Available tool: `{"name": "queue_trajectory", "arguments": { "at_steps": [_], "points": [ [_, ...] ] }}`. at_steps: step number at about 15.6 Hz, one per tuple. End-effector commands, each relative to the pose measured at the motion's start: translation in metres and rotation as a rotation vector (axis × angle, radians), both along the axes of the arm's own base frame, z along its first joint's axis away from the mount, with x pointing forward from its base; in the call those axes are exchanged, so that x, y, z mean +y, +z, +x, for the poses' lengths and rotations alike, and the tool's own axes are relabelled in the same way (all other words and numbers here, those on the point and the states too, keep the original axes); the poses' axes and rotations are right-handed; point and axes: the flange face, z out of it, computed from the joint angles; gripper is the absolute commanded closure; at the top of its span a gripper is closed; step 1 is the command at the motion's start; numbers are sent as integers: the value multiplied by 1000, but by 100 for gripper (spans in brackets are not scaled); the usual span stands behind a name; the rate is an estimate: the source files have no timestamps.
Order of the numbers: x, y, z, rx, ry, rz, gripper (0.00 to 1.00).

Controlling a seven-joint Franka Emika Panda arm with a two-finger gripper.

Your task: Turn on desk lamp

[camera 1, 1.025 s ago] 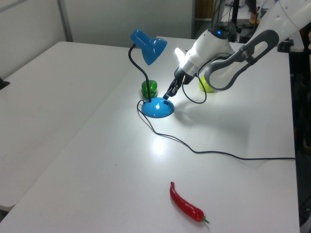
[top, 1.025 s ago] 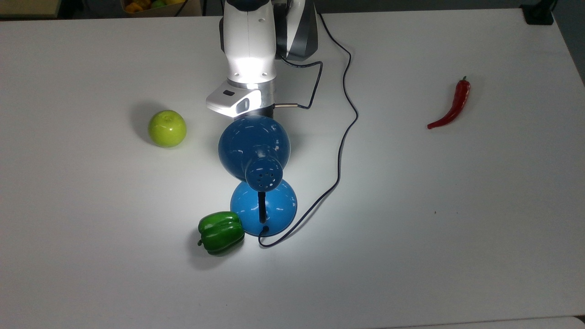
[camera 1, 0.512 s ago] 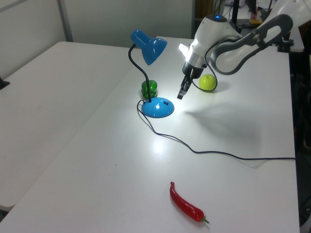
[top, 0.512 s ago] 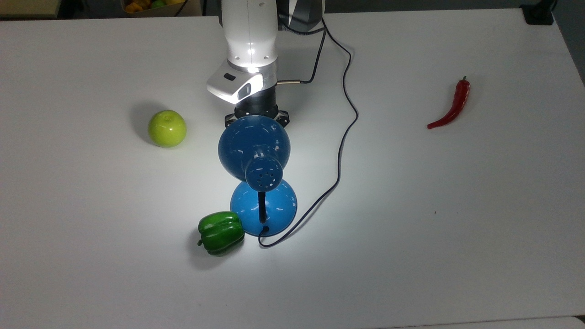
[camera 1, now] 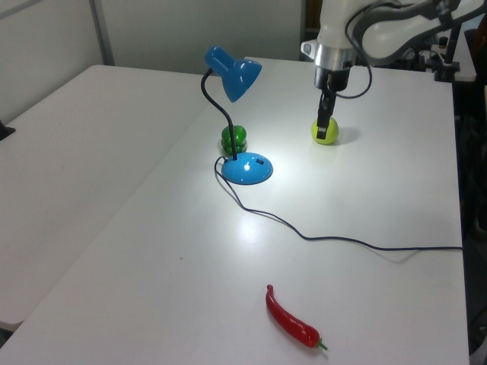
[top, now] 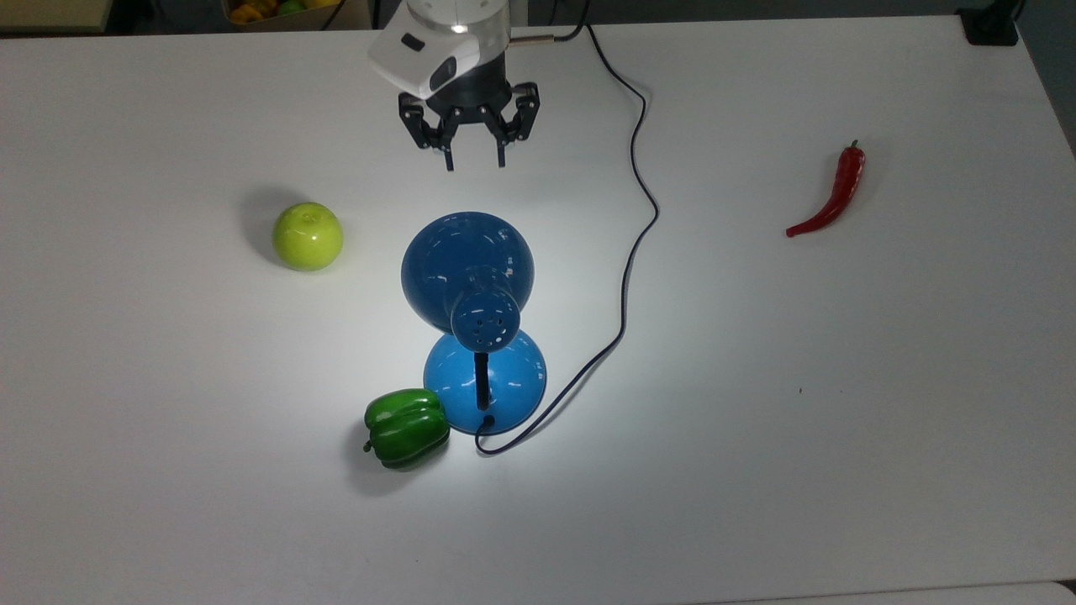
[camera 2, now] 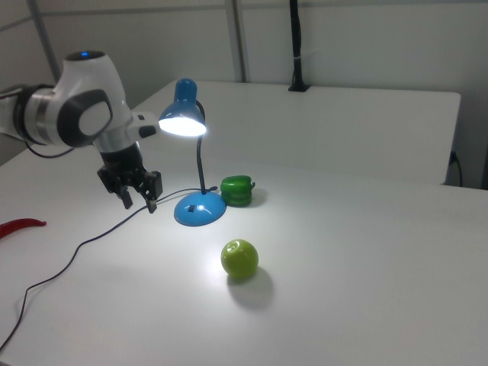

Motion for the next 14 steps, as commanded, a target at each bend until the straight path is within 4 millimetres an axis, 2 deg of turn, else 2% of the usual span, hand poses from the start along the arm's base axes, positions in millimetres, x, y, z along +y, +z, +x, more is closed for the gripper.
{"name": "queue_trajectory", "arguments": {
  "at_steps": [1, 9, 11, 14],
  "points": [
    [2, 46, -22, 43, -79, -7, 0],
    [-6, 158, -30, 100, -115, 87, 0],
    [-9, 173, -32, 101, -121, 105, 0],
    [-12, 184, -32, 82, -121, 108, 0]
  ]
}}
